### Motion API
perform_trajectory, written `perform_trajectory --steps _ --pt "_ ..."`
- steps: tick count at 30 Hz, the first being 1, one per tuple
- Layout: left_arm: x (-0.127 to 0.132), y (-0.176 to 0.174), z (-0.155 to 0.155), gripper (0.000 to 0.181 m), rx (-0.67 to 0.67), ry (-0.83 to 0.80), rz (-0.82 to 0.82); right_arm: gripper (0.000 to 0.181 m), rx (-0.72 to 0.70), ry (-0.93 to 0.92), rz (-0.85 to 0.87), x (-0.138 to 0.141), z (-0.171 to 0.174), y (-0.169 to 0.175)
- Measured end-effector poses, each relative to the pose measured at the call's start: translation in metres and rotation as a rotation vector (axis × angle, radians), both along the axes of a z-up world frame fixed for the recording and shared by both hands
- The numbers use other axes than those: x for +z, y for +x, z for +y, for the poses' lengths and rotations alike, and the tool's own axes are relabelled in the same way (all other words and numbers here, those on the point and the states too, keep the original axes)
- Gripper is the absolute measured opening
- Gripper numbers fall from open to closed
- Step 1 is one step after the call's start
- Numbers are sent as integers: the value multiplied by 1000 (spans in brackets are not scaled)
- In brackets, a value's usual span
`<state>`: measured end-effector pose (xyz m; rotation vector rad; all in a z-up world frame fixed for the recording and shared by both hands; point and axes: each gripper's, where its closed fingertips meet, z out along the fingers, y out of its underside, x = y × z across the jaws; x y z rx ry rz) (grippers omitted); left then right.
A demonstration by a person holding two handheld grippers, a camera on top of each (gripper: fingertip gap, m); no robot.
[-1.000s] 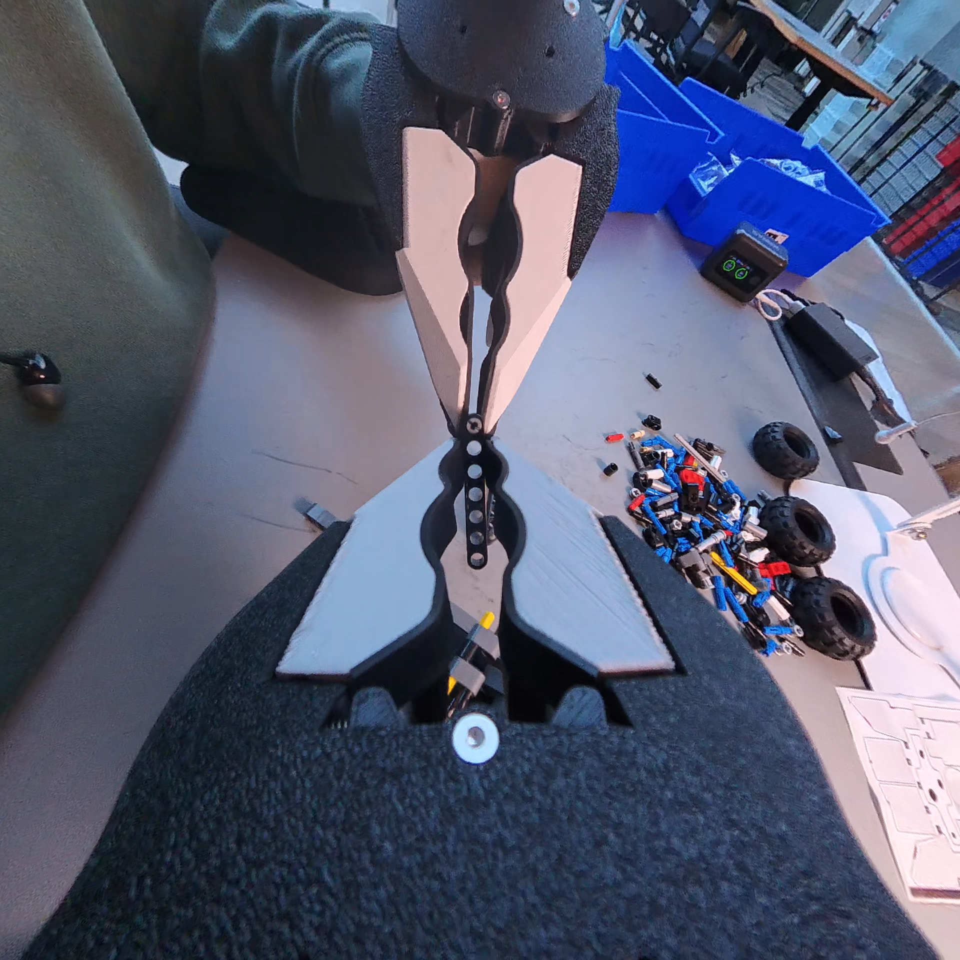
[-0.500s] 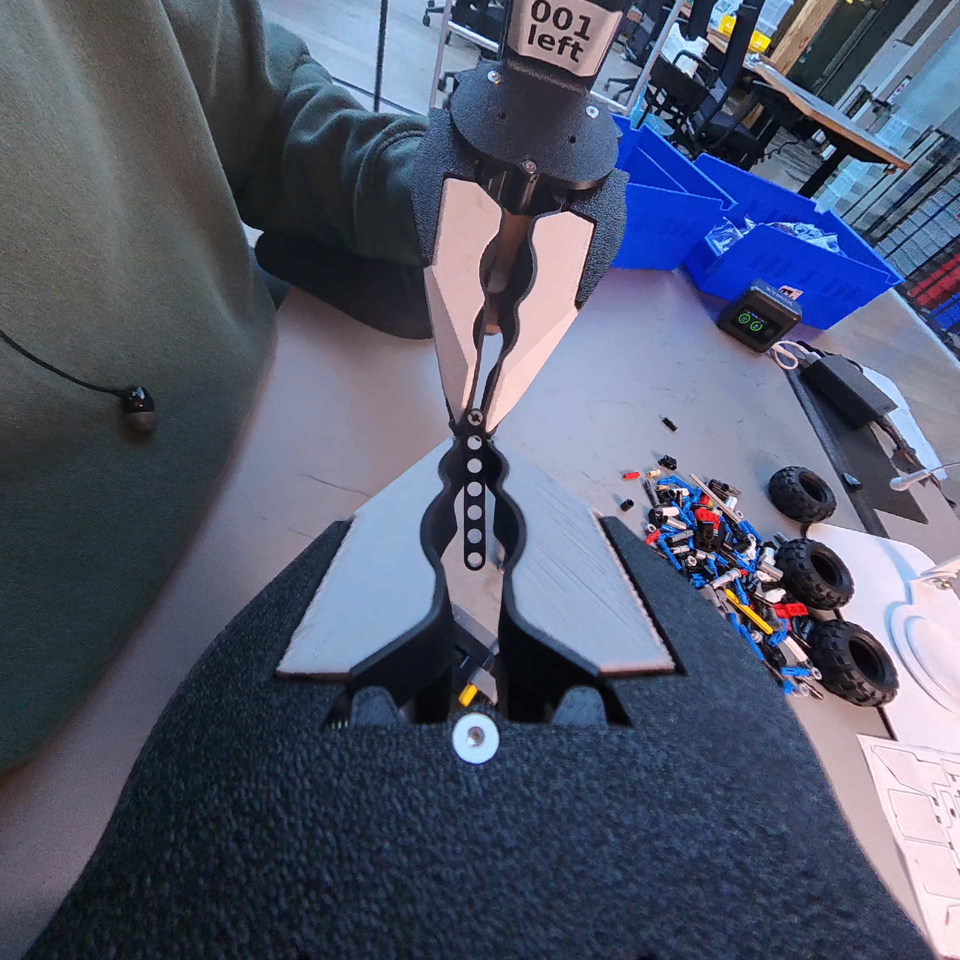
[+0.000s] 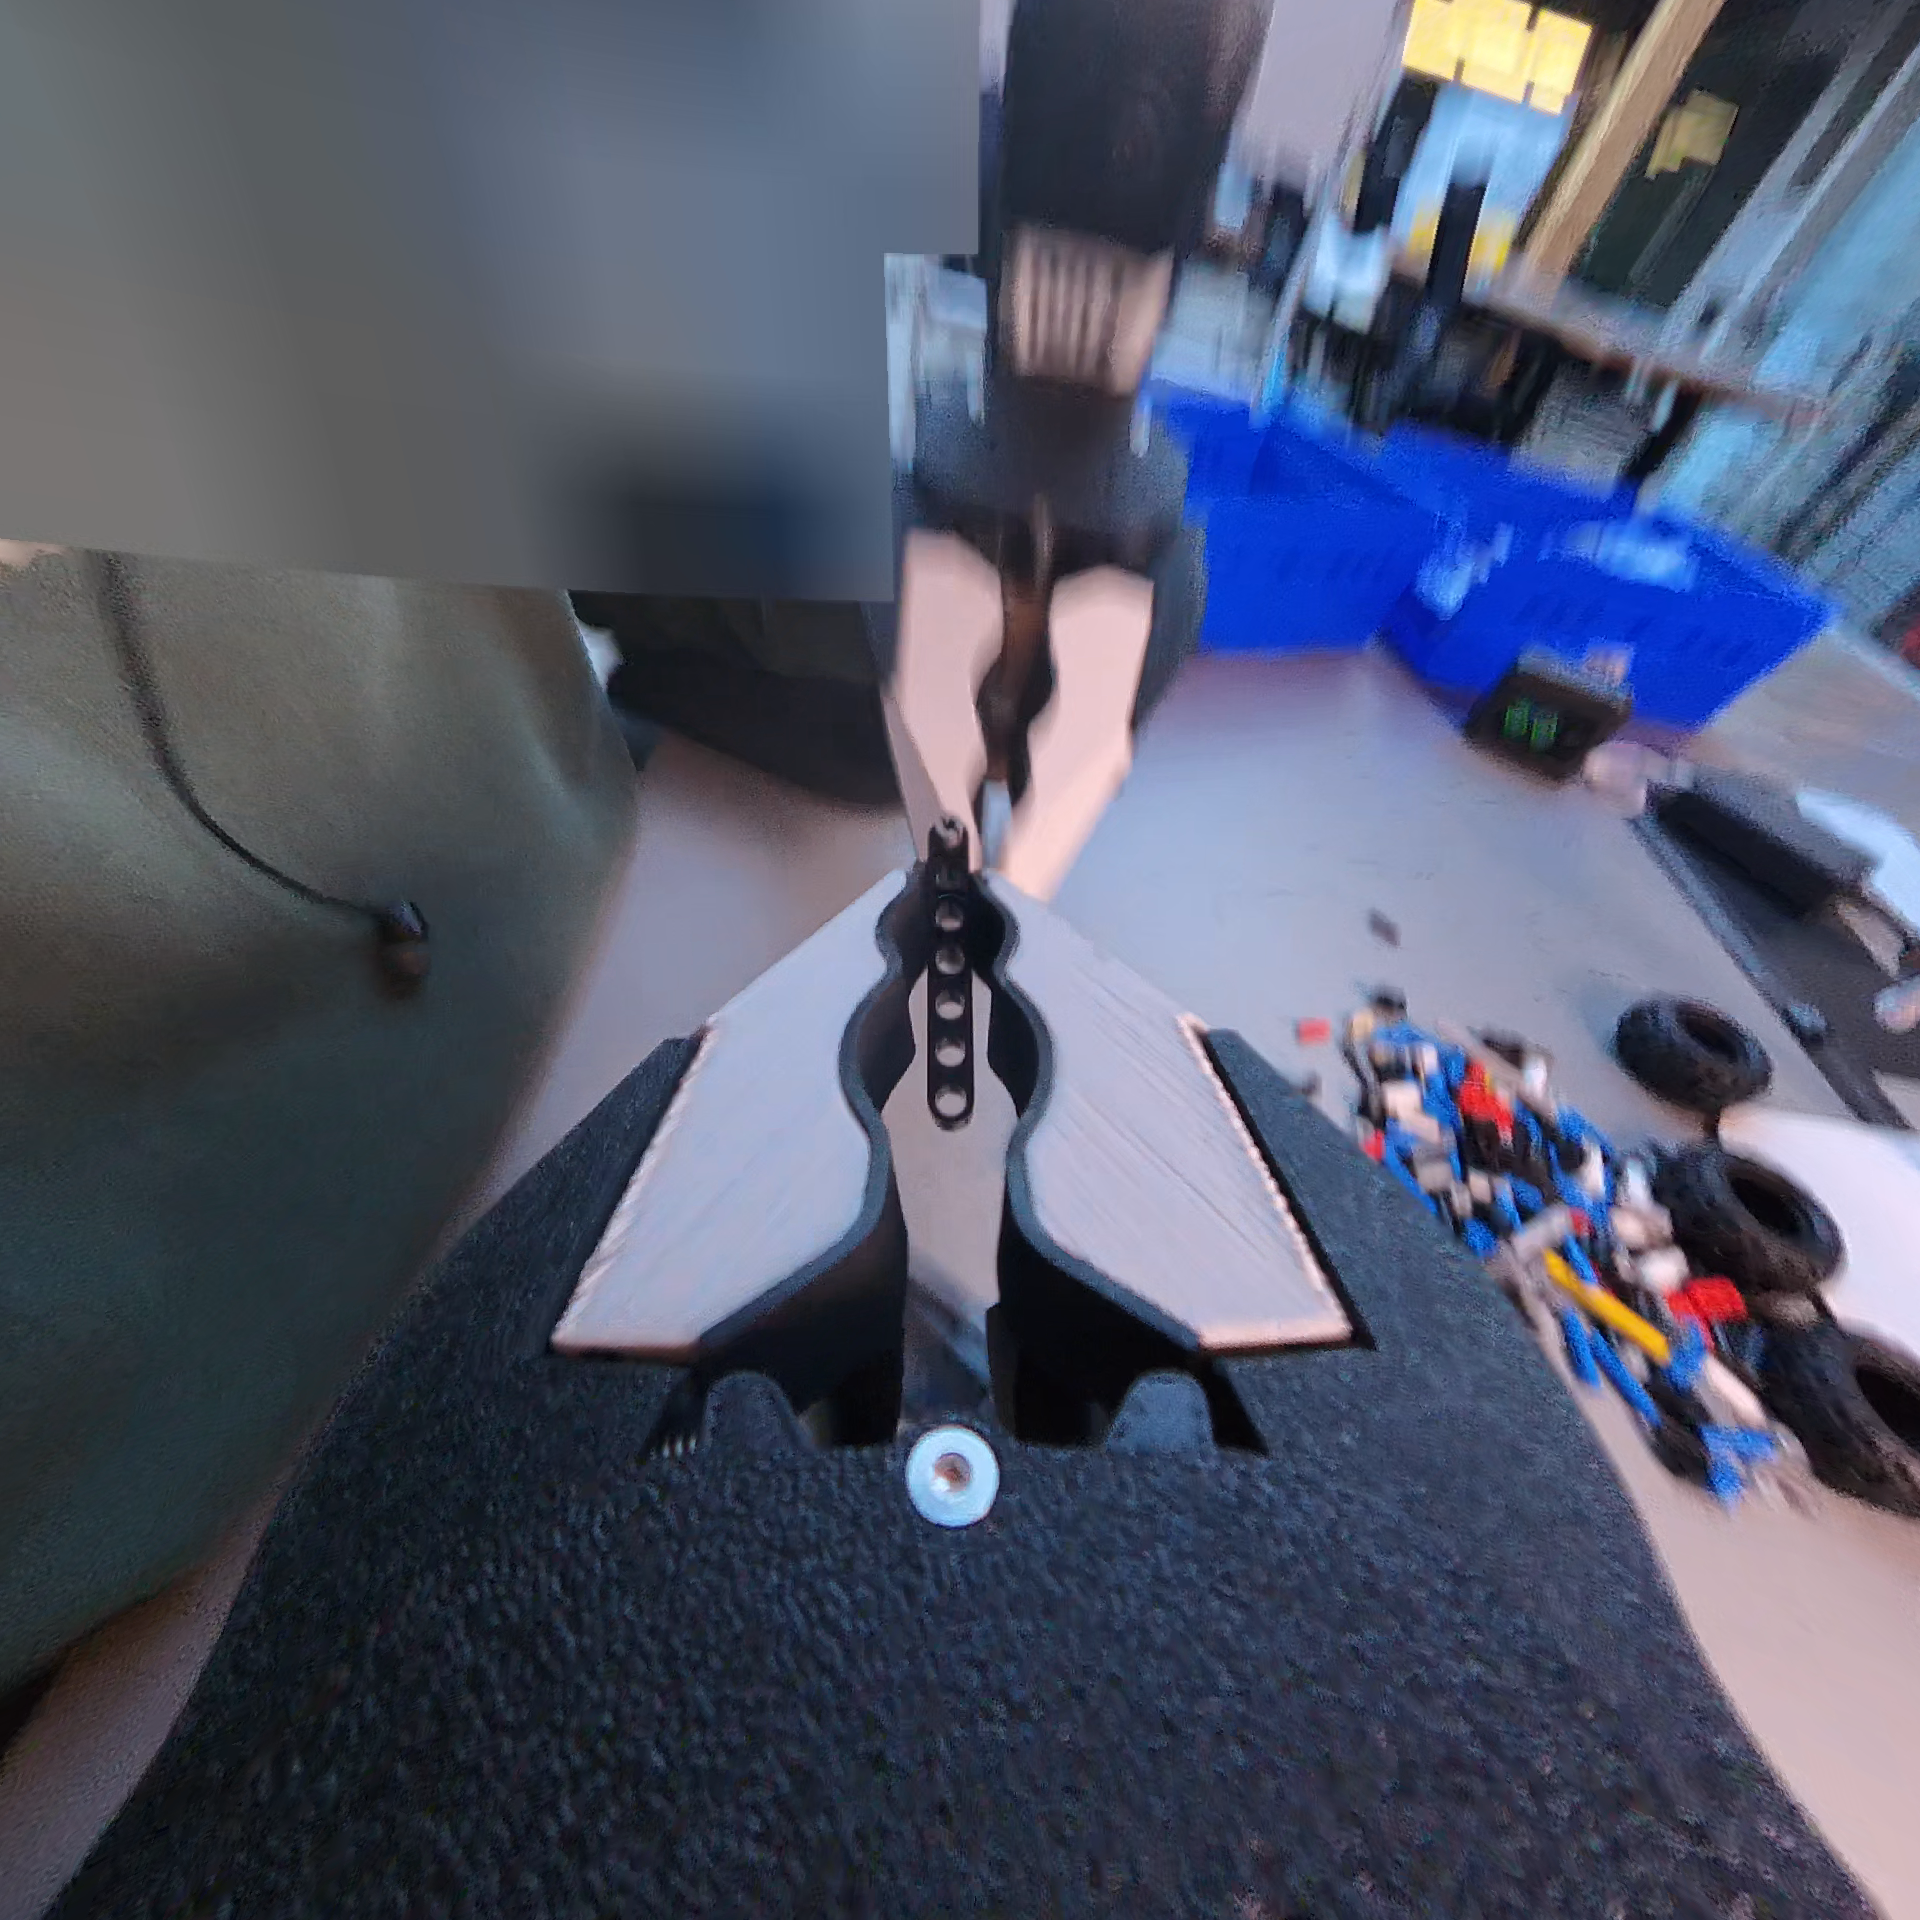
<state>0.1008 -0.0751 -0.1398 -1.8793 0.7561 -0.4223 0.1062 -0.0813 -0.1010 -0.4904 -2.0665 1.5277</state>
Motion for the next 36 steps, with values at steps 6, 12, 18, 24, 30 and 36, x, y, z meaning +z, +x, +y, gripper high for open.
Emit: perform_trajectory --steps 6,12,18,24,30,36 --pt "17 -14 14 0 73 33 -62 7 -80 -100 33 13 14 -11" --pt "53 -21 5 28 63 110 -354 7 -97 -230 -24 17 20 -18" --pt "61 -41 9 30 106 43 -680 6 -389 93 258 6 40 -46" --pt "49 -36 21 40 109 -62 -893 6 -586 572 672 7 41 -54" --pt "41 -30 28 28 154 -67 -838 6 -617 892 872 -2 38 -56" --pt "42 -34 27 19 151 -76 -898 6 -617 954 945 0 34 -54"
